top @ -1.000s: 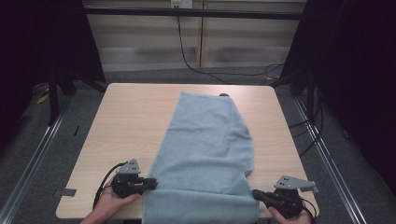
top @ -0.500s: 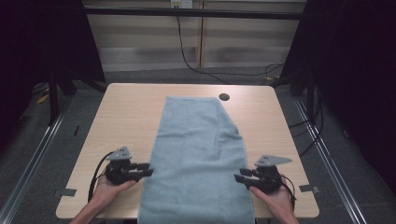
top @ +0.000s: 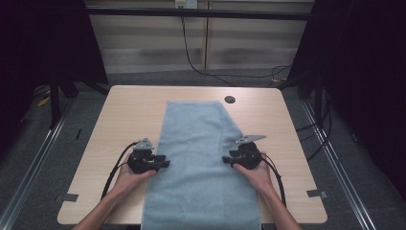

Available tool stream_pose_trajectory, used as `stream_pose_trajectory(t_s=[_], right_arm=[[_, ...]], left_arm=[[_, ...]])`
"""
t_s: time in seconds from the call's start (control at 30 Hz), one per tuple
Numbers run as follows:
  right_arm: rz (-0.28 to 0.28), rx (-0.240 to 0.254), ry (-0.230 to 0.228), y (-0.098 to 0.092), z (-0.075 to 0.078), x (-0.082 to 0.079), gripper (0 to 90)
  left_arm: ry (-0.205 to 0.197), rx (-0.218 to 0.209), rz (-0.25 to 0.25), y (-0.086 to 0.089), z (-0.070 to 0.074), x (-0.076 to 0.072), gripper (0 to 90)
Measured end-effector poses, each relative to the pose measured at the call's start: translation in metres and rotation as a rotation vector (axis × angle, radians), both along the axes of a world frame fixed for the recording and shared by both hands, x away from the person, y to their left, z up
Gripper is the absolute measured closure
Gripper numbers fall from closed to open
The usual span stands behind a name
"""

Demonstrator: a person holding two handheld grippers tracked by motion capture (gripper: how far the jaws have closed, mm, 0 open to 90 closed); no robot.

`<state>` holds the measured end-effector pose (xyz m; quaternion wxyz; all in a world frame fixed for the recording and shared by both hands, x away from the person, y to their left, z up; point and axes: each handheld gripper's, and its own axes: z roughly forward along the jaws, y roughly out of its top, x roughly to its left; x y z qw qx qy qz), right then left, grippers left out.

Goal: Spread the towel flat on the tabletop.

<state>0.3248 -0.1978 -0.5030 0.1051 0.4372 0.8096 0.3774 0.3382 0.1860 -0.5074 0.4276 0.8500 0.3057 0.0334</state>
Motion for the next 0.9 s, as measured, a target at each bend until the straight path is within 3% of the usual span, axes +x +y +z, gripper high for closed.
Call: stream_pose_trajectory(t_s=[0.03,0.1,0.13,0.23,0.27,0.3,0.33,0.4,0.43,0.47,0.5,0.53,0.57,0.63,0.67,0.73,0.77,0.83,0.87,0.9], right_arm=[[0.02,0.0,-0.016,0.004,-0.001,-0.01,55.3],[0.03,-0.011,-0.013,0.007,0.0,-0.015,55.4],[0.059,-0.027,-0.02,0.011,0.001,-0.026,55.5],[0.083,-0.004,-0.017,0.013,0.0,-0.044,55.8],[0.099,-0.004,-0.018,0.014,0.0,-0.05,55.9],[0.109,-0.008,-0.016,0.014,0.001,-0.054,55.9],[0.109,-0.008,-0.016,0.014,0.001,-0.054,55.9],[0.134,0.002,0.01,0.015,0.003,-0.065,57.3],[0.149,-0.006,0.021,0.015,0.004,-0.065,58.9],[0.162,-0.012,0.027,0.013,0.006,-0.063,58.6],[0.157,-0.006,0.023,0.012,0.007,-0.061,57.8],[0.137,0.001,0.006,0.009,0.01,-0.056,56.7],[0.114,0.015,-0.008,0.005,0.013,-0.049,56.1],[0.098,0.035,-0.025,0.002,0.017,-0.044,55.6],[0.033,0.059,-0.071,-0.007,0.028,-0.024,54.4],[-0.026,0.053,-0.093,-0.012,0.034,-0.005,51.3],[-0.026,0.053,-0.093,-0.012,0.034,-0.005,51.3],[-0.071,0.049,-0.069,-0.014,0.028,0.022,48.6],[-0.071,0.049,-0.069,-0.014,0.028,0.022,48.6],[-0.076,0.056,-0.03,-0.013,0.018,0.034,51.3]], left_arm=[[0.017,-0.006,-0.015,0.009,0.001,-0.014,67.7],[0.026,-0.011,-0.022,0.013,0.001,-0.021,68.7],[0.047,-0.029,-0.023,0.022,0.001,-0.036,69.1],[0.066,-0.025,-0.043,0.027,0.003,-0.051,69.7],[0.031,-0.008,-0.037,0.03,0.004,-0.064,69.7],[0.031,-0.008,-0.037,0.03,0.004,-0.064,69.5],[0.001,-0.001,-0.043,0.031,0.006,-0.067,69.5],[0.002,-0.061,-0.009,0.033,0.01,-0.057,65.6],[-0.003,-0.065,0.022,0.032,0.011,-0.048,64.8],[0.001,-0.061,0.035,0.029,0.009,-0.033,64.8],[0.001,-0.061,0.035,0.029,0.009,-0.033,64.6],[0.005,-0.036,0.051,0.026,0.006,-0.024,64.1],[0.022,-0.038,0.065,0.023,0.0,-0.016,64.2],[0.018,-0.037,0.05,0.022,-0.001,-0.014,64.3],[0.0,-0.015,0.047,0.021,0.0,-0.016,65.2],[-0.018,-0.005,0.044,0.02,0.0,-0.017,64.9],[-0.018,-0.005,0.044,0.02,0.0,-0.017,64.7],[-0.017,-0.01,0.041,0.021,-0.001,-0.018,64.7],[-0.014,-0.016,0.043,0.021,-0.001,-0.018,64.7],[-0.01,-0.017,0.042,0.022,-0.001,-0.018,64.7]])
